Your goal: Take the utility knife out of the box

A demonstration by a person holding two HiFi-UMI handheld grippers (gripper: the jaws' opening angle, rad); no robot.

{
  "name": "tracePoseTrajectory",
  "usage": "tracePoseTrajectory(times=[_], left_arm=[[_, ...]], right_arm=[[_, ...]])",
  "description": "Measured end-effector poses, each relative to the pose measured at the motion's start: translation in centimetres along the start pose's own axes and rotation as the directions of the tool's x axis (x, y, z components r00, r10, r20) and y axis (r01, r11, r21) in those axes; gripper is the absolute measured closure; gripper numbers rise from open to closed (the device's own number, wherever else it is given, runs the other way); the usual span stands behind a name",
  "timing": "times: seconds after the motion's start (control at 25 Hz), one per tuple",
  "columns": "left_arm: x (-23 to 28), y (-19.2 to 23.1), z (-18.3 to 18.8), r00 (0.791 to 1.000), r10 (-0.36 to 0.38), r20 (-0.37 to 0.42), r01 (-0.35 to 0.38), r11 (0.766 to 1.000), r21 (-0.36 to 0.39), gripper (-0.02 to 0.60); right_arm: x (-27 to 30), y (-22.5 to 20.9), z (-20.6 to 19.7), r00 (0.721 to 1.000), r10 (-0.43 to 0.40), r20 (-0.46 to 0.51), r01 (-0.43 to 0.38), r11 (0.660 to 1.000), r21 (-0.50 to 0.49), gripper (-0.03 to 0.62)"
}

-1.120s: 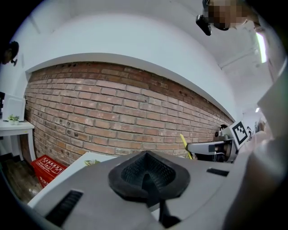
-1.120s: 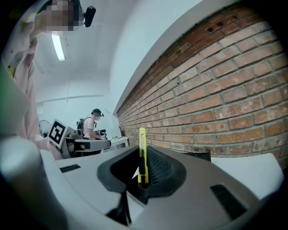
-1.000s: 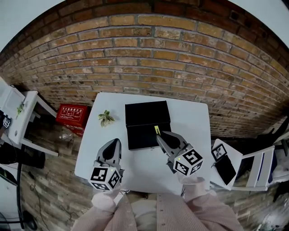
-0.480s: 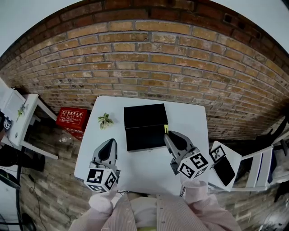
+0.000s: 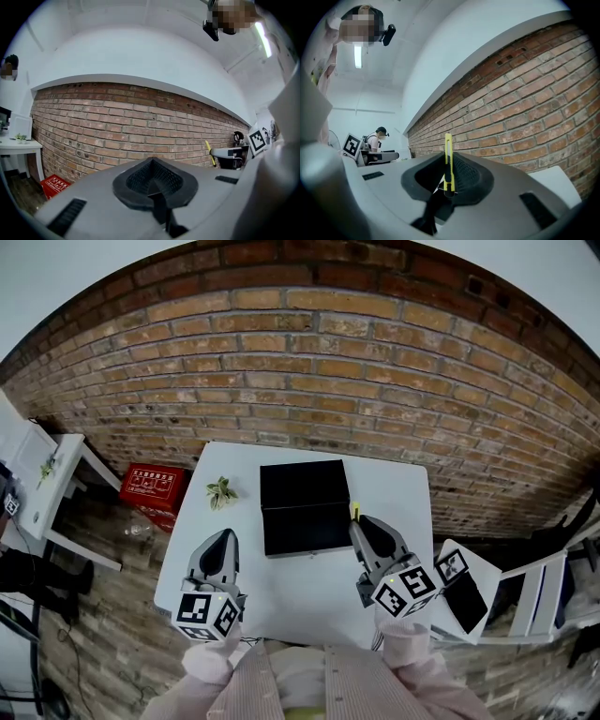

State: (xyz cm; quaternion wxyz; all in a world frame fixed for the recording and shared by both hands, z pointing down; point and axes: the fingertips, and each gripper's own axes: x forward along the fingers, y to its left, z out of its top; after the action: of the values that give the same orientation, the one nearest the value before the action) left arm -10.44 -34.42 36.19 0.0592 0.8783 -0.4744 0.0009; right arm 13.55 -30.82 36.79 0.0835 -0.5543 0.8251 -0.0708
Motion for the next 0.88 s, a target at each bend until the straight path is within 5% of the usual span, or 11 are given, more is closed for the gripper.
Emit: tracePoseTrajectory(times=[0.88], left_arm=[[-1.01,0.31,-0.25,1.0,0.022,-0.011,-0.022,1.0,-0.001,0.589]], right_arm=[[-0.74,0.18,-0.24,1.0,-0.023,-0.018,0.022,0.999,-0.036,0.542]])
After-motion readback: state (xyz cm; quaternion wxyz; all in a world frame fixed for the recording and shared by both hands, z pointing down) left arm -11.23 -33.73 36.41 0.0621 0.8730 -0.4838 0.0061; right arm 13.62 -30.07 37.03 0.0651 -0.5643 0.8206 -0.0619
